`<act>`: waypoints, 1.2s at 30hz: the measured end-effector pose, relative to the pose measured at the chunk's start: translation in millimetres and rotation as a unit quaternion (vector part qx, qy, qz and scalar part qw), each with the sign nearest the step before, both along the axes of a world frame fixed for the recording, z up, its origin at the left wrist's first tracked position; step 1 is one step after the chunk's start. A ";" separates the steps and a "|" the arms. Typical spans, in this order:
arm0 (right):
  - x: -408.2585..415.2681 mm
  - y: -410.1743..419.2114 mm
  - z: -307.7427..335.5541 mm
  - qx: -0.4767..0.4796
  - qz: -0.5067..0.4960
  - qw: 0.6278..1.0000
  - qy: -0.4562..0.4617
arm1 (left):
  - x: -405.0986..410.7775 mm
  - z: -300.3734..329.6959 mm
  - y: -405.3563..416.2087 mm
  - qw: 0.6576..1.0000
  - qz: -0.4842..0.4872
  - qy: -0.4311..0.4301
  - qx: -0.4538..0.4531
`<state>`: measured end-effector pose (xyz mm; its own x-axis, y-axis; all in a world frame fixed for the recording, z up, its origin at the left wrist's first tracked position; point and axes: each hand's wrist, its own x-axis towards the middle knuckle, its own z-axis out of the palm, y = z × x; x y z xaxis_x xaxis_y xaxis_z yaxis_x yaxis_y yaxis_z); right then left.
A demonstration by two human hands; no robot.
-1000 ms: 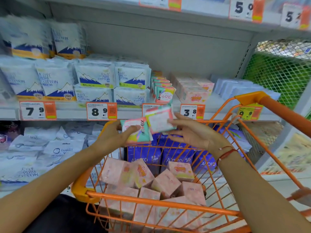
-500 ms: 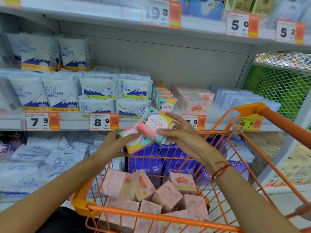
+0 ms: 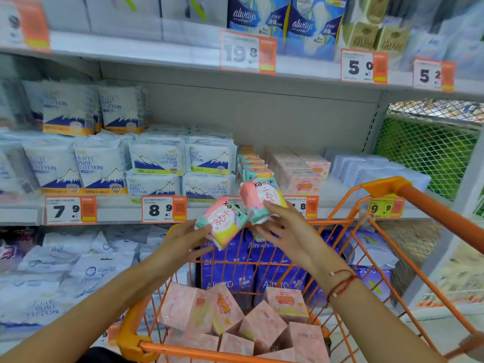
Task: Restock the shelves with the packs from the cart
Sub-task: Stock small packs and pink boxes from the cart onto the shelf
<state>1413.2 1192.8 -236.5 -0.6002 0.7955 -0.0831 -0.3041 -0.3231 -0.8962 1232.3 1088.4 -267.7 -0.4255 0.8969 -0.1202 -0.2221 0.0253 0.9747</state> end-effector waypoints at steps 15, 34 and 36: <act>-9.0 70.4 52.7 0.062 -0.151 0.985 -0.048 | -5.9 73.7 72.7 0.952 0.014 0.297 0.076; -2.8 158.8 43.0 0.231 -0.229 0.940 -0.101 | 9.4 52.1 168.3 0.707 -0.032 0.707 0.016; -2.2 157.9 43.1 0.228 -0.232 0.941 -0.094 | 10.2 53.5 167.7 0.698 -0.023 0.716 0.013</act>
<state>1411.0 1350.7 -193.3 -0.1883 0.9467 0.2613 -0.1407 0.2374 -0.9612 1242.5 1256.2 -214.2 -0.0627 0.9079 0.4145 0.9802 -0.0221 0.1966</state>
